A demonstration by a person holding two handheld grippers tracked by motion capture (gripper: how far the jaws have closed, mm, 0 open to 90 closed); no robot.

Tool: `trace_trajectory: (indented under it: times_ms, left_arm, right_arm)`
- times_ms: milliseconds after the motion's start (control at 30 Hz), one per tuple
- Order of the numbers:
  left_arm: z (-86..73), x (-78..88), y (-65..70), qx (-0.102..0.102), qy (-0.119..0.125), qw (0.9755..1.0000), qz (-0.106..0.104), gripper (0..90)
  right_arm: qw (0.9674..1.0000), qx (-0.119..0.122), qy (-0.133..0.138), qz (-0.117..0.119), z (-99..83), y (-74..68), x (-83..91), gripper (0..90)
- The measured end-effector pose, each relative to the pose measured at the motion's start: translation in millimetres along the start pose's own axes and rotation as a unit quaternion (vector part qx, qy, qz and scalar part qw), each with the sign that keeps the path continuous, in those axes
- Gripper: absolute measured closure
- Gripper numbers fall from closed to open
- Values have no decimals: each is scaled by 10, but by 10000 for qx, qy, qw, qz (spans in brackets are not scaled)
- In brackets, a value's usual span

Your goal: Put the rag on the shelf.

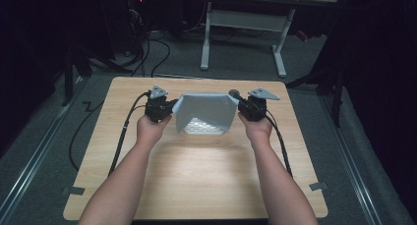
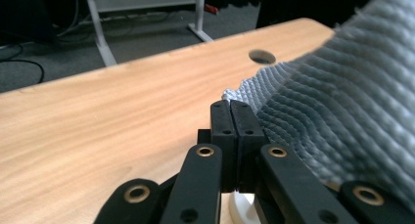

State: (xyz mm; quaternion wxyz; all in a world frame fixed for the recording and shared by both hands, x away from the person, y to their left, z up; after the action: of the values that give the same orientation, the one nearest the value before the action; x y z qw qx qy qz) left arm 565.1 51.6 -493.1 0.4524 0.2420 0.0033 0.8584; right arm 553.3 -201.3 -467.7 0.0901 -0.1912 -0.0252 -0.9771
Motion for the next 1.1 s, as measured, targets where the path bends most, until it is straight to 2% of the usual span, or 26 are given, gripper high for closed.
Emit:
trace_trajectory:
  times_ms: [167, 500, 767, 800, 1000, 1100]
  left_arm:
    - [-132, -63, 10, 136, -61, 9998, -99, 900]
    - [-296, -117, 0, 271, -141, 9995, -113, 892]
    - [-267, -67, -16, 271, -27, 9996, 0, 827]
    - [-260, -54, -24, 284, -11, 9996, 13, 767]
    - [-162, 143, -120, 435, 215, 9986, 200, 668]
    - [-115, 240, -152, 425, 293, 9981, 330, 630]
  right_arm:
    - [9999, 39, -110, -19, -130, 6, -8, 895]
    - [9996, 35, -268, -16, -350, 22, -37, 891]
    - [9997, -11, -235, -34, -344, 39, -27, 848]
    - [9997, -1, -238, -53, -345, 55, -23, 826]
    - [9997, 30, -210, -131, -278, 115, 8, 718]
    - [9996, 4, -223, -182, -235, 152, 32, 682]
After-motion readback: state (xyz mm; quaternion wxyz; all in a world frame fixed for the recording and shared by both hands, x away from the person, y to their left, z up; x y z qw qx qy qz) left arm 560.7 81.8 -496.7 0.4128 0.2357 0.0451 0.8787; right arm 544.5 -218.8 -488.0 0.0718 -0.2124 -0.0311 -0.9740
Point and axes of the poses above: each handheld gripper's, and its own axes: x roughly backward along the jaws, z roughly out of its top, y roughly to its right, the point moved 8 cm from there along -x, roughly forward along the jaws, and after that the axes turned 15 degrees about -z, right-handed, at the moved point
